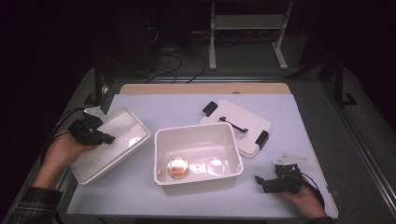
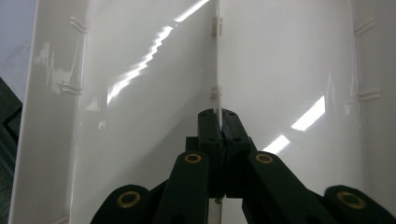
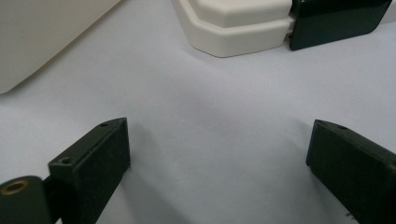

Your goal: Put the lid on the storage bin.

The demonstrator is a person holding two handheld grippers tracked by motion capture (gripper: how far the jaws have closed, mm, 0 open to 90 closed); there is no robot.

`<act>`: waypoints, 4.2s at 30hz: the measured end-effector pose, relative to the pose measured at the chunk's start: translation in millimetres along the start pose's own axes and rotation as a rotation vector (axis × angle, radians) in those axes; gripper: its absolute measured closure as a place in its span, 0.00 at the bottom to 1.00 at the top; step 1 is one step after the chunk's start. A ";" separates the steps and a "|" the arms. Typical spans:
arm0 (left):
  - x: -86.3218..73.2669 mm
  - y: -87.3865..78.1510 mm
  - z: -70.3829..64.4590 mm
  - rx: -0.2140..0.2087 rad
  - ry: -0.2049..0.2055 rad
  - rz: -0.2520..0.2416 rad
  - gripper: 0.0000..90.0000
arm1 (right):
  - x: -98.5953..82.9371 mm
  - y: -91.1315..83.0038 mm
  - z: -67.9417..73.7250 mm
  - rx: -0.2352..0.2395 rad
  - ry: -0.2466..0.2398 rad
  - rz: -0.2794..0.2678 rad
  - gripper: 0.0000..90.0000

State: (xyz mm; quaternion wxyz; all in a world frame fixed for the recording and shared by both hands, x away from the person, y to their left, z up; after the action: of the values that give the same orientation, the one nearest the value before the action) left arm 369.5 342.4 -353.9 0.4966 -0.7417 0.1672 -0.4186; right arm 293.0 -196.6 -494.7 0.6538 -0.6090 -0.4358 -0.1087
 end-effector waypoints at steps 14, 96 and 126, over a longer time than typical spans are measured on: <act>34.6 -27.6 -25.2 -0.037 0.090 -0.021 0.98 | 0.0 0.0 0.1 0.000 0.000 0.000 0.06; 164.6 112.7 -175.9 -0.307 0.522 0.147 0.98 | 0.1 -0.2 0.1 0.001 0.003 0.001 0.06; 152.6 87.0 -161.4 -0.308 0.459 0.062 0.39 | 0.1 -0.1 0.2 0.001 0.002 0.000 0.06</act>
State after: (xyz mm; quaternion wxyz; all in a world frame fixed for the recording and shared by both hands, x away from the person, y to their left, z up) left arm 347.7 105.5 -335.5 0.3398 -0.6886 0.3595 -0.5302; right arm 292.9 -196.5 -494.6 0.6545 -0.6087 -0.4350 -0.1089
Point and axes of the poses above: each handheld gripper's, and its own axes: y roughly forward along the jaws, x roughly out of its top, z roughly to its left, the point moved 5 cm from there along y, roughly forward along the jaws, and after that the axes turned 12 degrees about -x, right-handed, at the moved point
